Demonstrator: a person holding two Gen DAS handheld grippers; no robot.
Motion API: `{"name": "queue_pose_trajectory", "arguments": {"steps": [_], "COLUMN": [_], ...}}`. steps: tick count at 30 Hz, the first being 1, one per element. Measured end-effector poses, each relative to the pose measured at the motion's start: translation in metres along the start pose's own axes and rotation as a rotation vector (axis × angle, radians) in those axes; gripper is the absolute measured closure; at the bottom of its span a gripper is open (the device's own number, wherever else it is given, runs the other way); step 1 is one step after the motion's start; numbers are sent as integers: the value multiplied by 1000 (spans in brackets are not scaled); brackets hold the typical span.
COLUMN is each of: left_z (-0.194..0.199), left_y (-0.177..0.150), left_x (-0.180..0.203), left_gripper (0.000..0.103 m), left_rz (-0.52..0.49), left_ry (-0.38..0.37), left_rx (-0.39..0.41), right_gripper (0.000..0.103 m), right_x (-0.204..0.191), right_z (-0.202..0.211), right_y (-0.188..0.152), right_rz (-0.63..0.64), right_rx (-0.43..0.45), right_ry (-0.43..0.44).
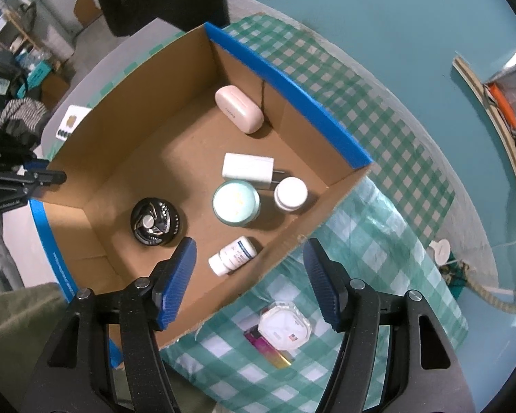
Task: Organize rigid objects
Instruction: 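Open the right tool to drop the pill bottle into the box, then move the right tool back and grasp the white octagonal battery pack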
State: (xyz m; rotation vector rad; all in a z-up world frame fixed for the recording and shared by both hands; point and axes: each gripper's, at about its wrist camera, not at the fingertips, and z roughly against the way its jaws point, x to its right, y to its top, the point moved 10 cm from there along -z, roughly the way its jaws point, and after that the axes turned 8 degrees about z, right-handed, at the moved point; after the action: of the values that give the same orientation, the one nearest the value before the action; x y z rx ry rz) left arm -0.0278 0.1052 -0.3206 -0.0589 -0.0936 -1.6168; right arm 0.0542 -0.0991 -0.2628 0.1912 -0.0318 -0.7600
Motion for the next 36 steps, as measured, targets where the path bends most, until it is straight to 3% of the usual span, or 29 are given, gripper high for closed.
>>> {"name": "queue_pose_trajectory", "arguments": {"steps": [13,25,36], "left_z": [-1,-2,-2], "left_y": [0,2,3], "left_x": [1,3,3], "left_gripper": [97,97,97], "left_rz": [2,10,10], "left_ry": [1,3,2], "left_rx": [-4,-10,-11], "right_gripper": [34,30,26], "right_x": [41,64,64], "right_z": [8,-32,-66], "right_y": [-41,-105,-127], "right_rz": [-195,-499,-658], "right_rx": [-8,-116,-162], "right_ry": [9,70,76]}}
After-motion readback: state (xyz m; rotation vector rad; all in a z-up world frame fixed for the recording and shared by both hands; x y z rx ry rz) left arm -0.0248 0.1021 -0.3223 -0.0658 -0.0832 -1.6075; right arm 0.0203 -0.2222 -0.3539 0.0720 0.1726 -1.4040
